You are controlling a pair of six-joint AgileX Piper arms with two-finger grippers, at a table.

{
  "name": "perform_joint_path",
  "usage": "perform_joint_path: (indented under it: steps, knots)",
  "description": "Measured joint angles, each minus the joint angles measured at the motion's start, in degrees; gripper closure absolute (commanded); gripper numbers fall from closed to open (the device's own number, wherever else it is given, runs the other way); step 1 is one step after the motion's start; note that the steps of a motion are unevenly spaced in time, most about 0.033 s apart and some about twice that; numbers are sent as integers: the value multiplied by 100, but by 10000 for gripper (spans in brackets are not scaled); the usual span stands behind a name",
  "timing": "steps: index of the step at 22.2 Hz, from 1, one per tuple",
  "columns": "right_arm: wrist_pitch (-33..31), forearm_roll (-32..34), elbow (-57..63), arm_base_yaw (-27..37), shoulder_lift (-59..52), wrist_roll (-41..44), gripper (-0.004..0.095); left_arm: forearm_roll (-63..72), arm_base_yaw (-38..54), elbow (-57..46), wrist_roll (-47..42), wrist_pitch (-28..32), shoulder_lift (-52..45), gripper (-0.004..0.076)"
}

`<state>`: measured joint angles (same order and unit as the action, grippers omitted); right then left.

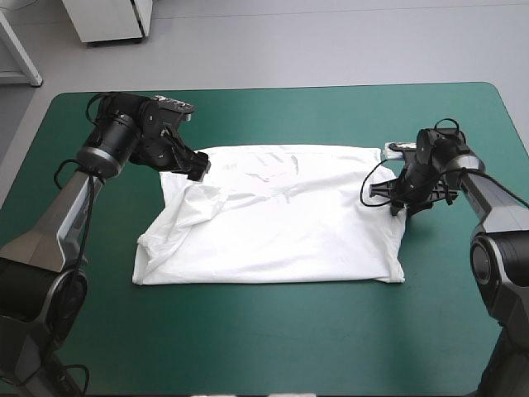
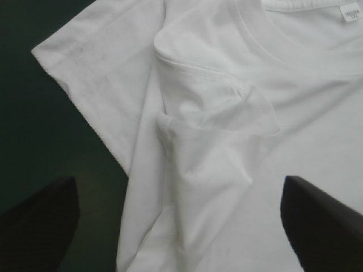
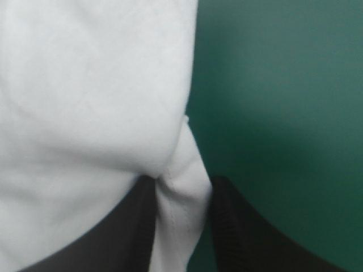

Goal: Fold the cloth

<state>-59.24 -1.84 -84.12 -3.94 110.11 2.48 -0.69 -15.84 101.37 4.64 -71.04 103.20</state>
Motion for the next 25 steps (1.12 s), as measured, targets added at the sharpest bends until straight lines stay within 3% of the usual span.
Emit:
perform_joint_path:
  steps: [5,11,14,17,22,25]
  knots:
    - [12,-88,11,0,-52,-44,927,-139,0,0,-95,-4,-6,-1]
    - [-353,590,58,0,-696,582,927,-151,0,-8,-99,-17,-6,-1]
    - [-173,274,58,-136,-940,591,926,-151,0,-19,-99,-17,-6,-1]
    - [236,-241,58,-869,-962,303,927,-140,0,-19,-106,-17,-6,-1]
    - [708,-259,58,-2011,-962,200,902,-135,0,-19,-106,-17,-6,-1]
    - [823,-253,58,-2368,-864,33,712,-135,0,-19,-112,-17,-6,-1]
